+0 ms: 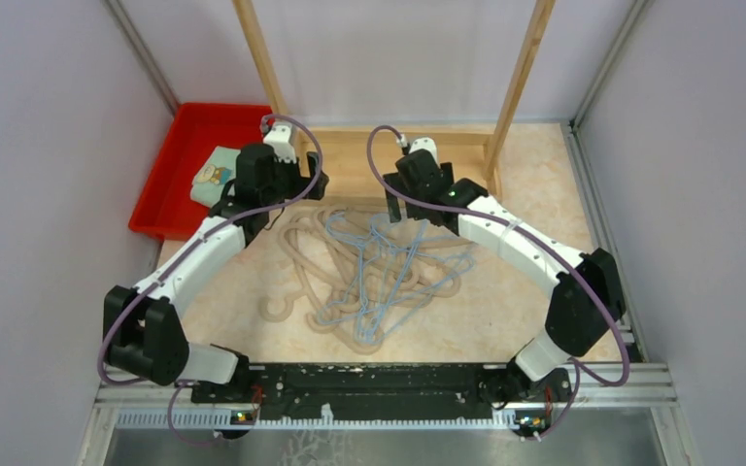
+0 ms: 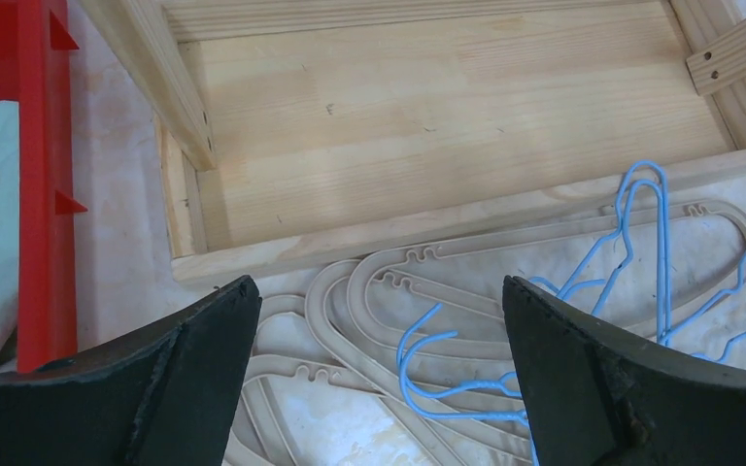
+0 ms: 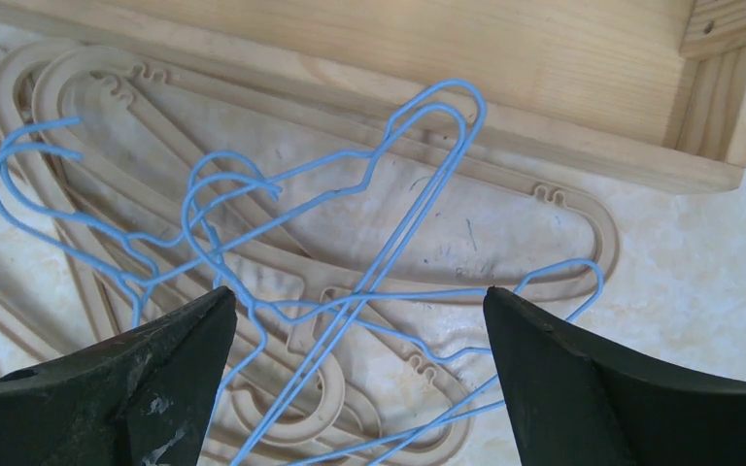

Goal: Organize the hangers

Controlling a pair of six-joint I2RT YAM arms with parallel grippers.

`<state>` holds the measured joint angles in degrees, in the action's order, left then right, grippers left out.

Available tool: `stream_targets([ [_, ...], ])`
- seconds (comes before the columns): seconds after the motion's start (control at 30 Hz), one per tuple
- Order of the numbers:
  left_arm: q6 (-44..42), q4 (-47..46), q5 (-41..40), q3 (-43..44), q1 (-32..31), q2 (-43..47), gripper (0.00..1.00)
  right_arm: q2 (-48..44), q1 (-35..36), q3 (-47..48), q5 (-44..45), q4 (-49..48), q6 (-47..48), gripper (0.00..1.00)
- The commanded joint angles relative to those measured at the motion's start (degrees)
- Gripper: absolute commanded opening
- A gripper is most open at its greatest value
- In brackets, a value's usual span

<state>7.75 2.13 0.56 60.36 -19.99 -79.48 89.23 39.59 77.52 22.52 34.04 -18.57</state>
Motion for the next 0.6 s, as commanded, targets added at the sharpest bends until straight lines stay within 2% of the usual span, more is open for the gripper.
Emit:
stream_targets([
  [0.0,0.35,-1.06,-1.28,-1.30,0.21,1.19,1.00,-2.70,0.42,-3.67,-7.94,-4.68,2.71,0.98],
  [0.07,2.91,-0.83,-3.25,-1.67,0.37,0.86,1.00,-3.36,0.65,-6.55,-13.43,-8.35,2.47,0.87],
  [0.17,6.38,-0.42,-3.63,-2.84,2.66,0.55,1.00,-1.24,3.17,-6.71,-14.80,-9.27,1.16,0.78],
  [0.33,7.71,-0.13,-1.34,-4.97,5.91,1.36,1.00,1.60,8.60,-6.24,-16.24,-11.22,0.62,0.71],
  [0.57,5.80,2.08,-3.19,-6.67,5.93,3.00,1.00,4.11,10.60,-7.30,-20.46,-13.73,-0.85,0.65],
])
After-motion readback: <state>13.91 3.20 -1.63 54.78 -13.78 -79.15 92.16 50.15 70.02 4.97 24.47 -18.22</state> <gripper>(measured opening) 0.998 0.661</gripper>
